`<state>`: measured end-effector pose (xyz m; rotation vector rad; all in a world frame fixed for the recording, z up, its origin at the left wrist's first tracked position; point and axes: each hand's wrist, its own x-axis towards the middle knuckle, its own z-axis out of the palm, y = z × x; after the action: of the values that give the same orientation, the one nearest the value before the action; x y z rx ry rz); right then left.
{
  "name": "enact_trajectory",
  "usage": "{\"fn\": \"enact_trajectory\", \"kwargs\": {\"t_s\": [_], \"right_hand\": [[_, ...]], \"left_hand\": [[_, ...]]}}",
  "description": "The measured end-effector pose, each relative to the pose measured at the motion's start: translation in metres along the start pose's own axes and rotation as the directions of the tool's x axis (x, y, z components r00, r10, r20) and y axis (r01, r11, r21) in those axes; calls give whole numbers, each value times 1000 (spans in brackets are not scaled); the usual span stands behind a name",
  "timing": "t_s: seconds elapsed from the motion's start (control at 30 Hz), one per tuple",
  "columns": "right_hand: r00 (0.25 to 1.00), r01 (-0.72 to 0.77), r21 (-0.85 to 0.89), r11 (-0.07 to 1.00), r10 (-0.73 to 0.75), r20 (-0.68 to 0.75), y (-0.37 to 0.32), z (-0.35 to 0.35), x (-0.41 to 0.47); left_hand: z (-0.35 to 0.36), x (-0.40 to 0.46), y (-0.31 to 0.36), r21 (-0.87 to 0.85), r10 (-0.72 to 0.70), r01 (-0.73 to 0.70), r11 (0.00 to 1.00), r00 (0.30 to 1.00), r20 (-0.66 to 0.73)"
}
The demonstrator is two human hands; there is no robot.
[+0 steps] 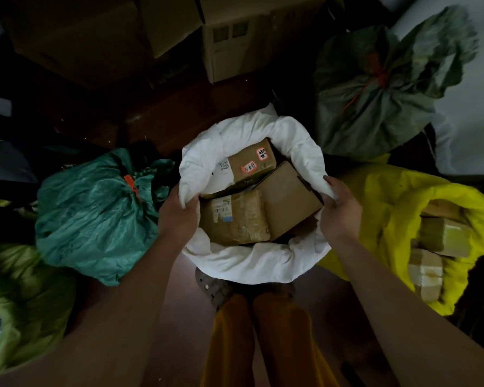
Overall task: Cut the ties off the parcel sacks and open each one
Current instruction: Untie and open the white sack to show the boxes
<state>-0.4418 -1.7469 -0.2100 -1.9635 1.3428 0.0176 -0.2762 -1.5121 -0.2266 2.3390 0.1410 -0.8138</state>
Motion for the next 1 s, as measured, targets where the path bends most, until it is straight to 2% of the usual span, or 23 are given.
{"fn": "enact_trajectory", "kwargs": {"t_s": [0.13,0.3,0.43,0.57,0.7,0.87,1.0], "right_hand": [[999,35,-2,999,-35,9,-1,-9,-12],[980,174,-48,984,-168,110,-12,-29,-22],[955,267,-97,959,-249,162,-21,-47,-36],[943,279,-142,950,-243,228,-26,-52,-65],[924,302,-176,937,-242,296,-16,-45,-114],[902,309,-222,925,-210,376,2,-21,-183],[865,344,-219,913,-217,452,5,14,-236]], "left_hand": [[-10,-27,-7,-56,23,-25,998,999,-30],[-17,-73,-17,-181,-6,-12,983,995,-100],[-18,-125,-27,-274,-103,68,959,988,-114],[-14,-174,-57,-323,-219,175,930,970,-105],[-13,-221,-106,-388,-367,314,867,928,-68],[-23,-283,-173,-465,-444,363,807,893,-73],[-43,-327,-230,-516,-554,435,738,827,-96]]}}
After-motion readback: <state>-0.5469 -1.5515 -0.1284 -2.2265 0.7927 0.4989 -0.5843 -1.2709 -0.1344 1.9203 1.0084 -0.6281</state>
